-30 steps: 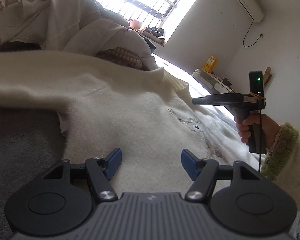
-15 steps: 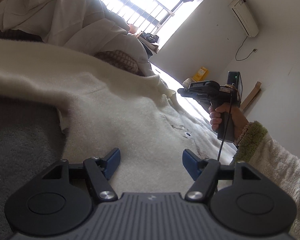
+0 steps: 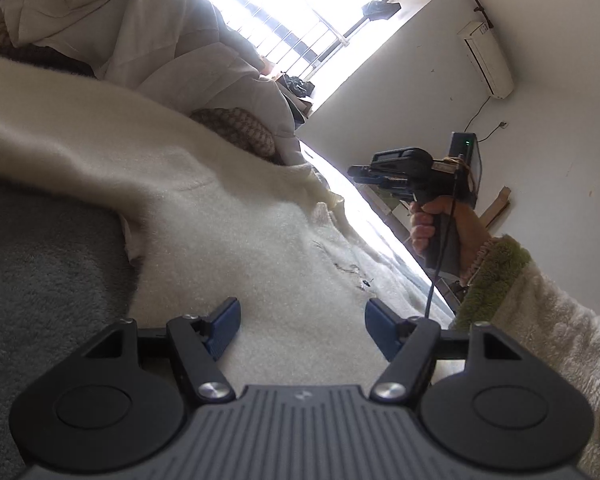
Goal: Fold clothes
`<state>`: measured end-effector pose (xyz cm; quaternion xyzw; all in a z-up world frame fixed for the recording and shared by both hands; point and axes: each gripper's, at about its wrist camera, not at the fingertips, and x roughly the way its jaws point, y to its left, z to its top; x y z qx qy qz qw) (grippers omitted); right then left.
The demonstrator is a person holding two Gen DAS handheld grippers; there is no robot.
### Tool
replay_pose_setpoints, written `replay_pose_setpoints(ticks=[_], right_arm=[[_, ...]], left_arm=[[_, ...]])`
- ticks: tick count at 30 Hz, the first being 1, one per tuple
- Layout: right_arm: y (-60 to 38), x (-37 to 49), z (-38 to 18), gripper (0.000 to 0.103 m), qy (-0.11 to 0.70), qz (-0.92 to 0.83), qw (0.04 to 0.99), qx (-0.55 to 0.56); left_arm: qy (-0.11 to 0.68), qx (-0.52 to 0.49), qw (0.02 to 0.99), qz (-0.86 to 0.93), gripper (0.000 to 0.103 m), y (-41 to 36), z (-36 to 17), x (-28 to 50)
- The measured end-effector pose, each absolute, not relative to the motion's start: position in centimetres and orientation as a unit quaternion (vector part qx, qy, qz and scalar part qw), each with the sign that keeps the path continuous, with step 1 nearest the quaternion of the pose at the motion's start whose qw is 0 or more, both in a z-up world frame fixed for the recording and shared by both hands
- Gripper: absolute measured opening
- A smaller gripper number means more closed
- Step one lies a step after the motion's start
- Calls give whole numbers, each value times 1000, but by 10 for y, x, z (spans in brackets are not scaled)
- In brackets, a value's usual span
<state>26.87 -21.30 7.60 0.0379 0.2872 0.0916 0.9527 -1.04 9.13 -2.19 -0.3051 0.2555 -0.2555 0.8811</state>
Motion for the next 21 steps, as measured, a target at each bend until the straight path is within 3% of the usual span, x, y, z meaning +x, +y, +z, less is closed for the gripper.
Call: replay_pose_setpoints(ticks=[7, 10, 17, 21], right_arm=[[-287, 121, 205, 11, 240, 105, 965, 6], [-285, 71, 223, 12, 258, 129, 957, -8], [-179, 15, 133, 13, 370, 260, 892, -6], [-107, 1, 90, 15, 412, 311, 856, -4]], left_arm=[[257, -325, 879, -236, 70, 117, 5, -42], [280, -316, 882, -210, 71, 131, 10, -73], [311, -336, 873, -168, 70, 159, -12, -137], [308, -297, 886, -179, 69, 150, -14, -155]])
